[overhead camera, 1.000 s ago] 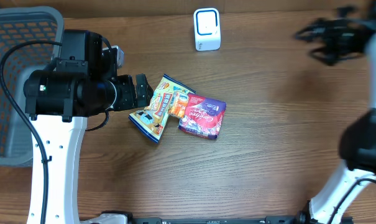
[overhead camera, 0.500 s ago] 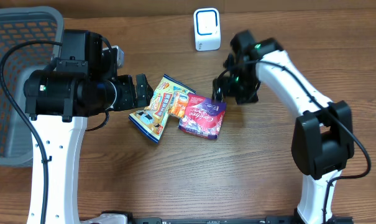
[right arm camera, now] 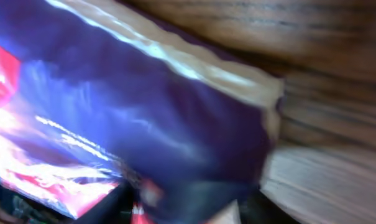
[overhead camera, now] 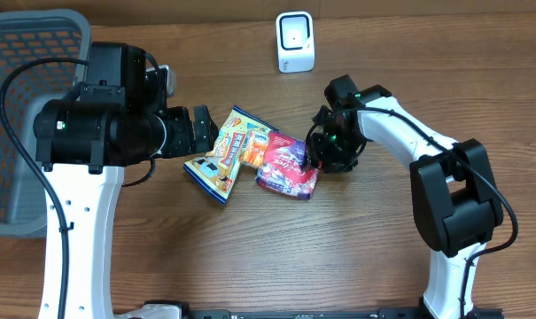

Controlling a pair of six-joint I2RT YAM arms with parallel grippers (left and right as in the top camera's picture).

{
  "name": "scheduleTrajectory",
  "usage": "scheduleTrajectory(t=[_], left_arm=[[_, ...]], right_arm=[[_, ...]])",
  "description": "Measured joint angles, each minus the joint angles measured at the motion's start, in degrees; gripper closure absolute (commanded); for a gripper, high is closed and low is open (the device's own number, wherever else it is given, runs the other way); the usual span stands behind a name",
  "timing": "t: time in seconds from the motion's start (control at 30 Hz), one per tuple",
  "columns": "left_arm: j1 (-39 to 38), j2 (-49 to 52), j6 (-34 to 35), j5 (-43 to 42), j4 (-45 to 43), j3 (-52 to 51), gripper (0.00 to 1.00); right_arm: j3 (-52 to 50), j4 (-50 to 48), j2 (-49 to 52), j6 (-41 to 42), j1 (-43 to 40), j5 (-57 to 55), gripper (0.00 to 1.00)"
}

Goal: Scan the item barcode
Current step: 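Reach the right gripper to the purple-red box and grasp it, then lift the purple-red box with the right gripper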

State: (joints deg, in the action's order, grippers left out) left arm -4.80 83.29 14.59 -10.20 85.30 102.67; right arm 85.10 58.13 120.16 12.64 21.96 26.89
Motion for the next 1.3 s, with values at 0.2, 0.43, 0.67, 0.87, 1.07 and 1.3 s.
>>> scheduleTrajectory(t=[0.2, 0.43, 0.67, 0.87, 1.07, 1.3], left_arm=[[0.0, 0.0, 0.0, 0.0, 0.0, 0.0, 0.00], [0.0, 0.0, 0.0, 0.0, 0.0, 0.0, 0.00], [0.0, 0.0, 0.0, 0.0, 0.0, 0.0, 0.00], [0.0, 0.0, 0.0, 0.0, 0.0, 0.0, 0.00], [0.0, 0.0, 0.0, 0.0, 0.0, 0.0, 0.00], [0.0, 0.0, 0.0, 0.0, 0.0, 0.0, 0.00]], right_arm=[[-0.7, -1.9, -0.3, 3.6, 0.1, 2.0, 0.96], [2.9, 4.7, -0.4, 4.4, -2.1, 0.7, 0.96], [10.9, 9.1, -1.2, -1.1, -9.5, 4.7, 0.96], [12.1, 9.4, -2.9, -8.9, -14.5, 21.9, 0.96], [12.1, 10.0, -2.9, -15.9, -15.4, 38.3, 0.96], [12.3, 22.2, -2.9, -33.3, -12.5, 47.5, 0.96]])
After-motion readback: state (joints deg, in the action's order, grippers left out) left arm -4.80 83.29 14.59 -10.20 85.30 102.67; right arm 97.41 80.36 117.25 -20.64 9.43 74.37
